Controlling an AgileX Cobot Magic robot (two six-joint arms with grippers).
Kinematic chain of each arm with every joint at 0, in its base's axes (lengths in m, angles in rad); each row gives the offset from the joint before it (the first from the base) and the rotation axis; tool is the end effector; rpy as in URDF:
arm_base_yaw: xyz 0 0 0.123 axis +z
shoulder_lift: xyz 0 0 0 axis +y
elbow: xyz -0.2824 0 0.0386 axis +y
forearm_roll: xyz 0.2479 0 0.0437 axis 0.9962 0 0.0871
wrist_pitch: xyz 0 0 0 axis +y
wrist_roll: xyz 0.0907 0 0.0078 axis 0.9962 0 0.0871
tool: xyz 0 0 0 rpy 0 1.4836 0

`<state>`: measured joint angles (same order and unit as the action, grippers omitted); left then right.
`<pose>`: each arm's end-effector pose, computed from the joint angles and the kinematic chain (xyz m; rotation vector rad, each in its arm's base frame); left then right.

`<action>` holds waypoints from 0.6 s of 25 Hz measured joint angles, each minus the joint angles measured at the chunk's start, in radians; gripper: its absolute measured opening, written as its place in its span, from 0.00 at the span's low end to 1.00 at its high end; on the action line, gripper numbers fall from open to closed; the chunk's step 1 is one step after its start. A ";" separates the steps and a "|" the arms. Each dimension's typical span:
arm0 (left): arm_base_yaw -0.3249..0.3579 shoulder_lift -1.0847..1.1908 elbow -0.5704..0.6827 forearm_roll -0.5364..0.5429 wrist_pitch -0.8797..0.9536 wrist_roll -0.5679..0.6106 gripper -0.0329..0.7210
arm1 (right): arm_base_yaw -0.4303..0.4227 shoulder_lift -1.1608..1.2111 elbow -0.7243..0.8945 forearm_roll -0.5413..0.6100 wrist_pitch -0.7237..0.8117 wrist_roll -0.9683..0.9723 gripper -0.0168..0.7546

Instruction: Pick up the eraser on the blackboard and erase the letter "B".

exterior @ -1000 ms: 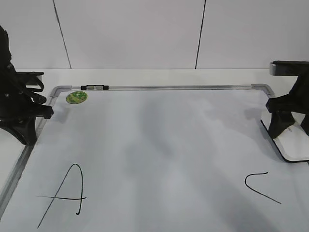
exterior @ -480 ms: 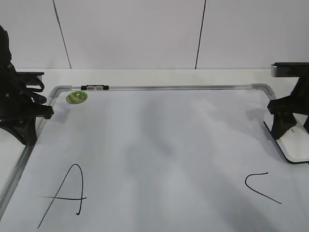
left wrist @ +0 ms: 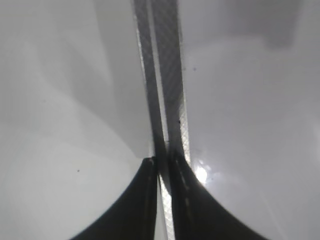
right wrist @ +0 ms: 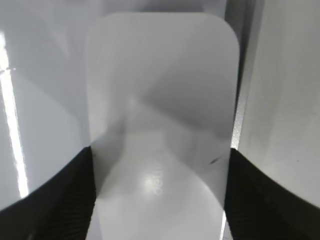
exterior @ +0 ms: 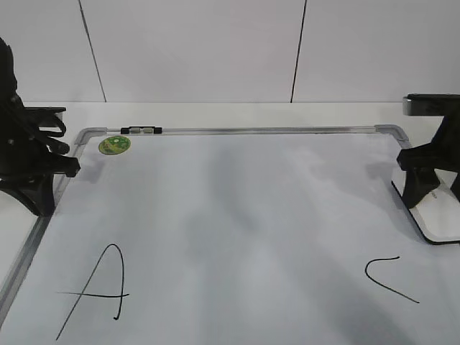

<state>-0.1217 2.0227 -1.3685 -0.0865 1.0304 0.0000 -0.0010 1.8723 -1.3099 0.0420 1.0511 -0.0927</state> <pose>0.3753 -0.0527 0.1533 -0.1184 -3.1063 0.1117 0.3577 0.0030 0.1951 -0.1109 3.0930 0.0538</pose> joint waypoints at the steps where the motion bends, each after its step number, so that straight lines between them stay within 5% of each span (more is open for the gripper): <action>1: 0.000 0.000 0.000 0.000 0.000 0.000 0.10 | 0.000 0.000 0.000 0.002 0.000 0.002 0.72; 15: 0.000 0.000 0.000 -0.002 0.002 0.000 0.10 | 0.000 0.000 -0.062 0.004 0.074 0.010 0.79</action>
<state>-0.1217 2.0227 -1.3685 -0.0883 1.0326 0.0000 -0.0010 1.8723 -1.3721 0.0462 1.1249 -0.0824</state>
